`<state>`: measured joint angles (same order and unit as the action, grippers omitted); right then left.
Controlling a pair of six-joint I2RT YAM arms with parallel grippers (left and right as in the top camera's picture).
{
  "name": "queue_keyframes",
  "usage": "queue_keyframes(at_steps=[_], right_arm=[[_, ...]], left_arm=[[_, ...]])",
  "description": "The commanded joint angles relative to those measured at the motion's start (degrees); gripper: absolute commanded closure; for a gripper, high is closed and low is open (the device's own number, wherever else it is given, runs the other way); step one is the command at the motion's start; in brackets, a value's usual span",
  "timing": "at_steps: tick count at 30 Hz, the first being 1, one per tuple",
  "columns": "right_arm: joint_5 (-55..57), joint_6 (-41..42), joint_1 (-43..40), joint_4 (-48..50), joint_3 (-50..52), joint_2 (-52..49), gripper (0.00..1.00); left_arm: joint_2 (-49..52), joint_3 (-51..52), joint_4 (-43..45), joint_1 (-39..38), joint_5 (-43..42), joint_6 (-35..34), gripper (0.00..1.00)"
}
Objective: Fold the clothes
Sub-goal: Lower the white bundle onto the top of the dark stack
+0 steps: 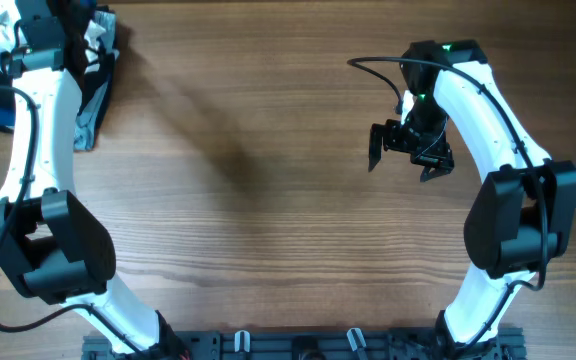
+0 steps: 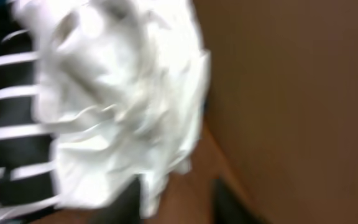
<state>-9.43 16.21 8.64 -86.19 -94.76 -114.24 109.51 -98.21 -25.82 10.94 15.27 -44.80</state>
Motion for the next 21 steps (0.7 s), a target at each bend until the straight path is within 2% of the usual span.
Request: queue_keyframes(at_steps=[1, 9, 14, 21], right_arm=[[-0.94, -1.25, 0.17, -0.22, -0.37, -0.74, 0.0], [-0.96, -1.2, 0.17, -0.22, -0.37, -0.74, 0.0], [-0.96, -1.18, 0.17, -0.17, -0.37, -0.74, 0.0], [-0.98, -1.16, 0.17, -0.02, -0.37, -0.74, 0.0]], left_arm=[[-3.39, -0.48, -3.72, 0.31, 5.55, 2.19, 0.96], [-6.91, -0.48, -12.76, 1.86, 9.9, 2.82, 0.96], [-4.31, -0.48, -16.81, 4.87, 8.52, 2.36, 0.96], [-3.21, -0.48, -17.77, 6.64, 5.68, 2.38, 0.96]])
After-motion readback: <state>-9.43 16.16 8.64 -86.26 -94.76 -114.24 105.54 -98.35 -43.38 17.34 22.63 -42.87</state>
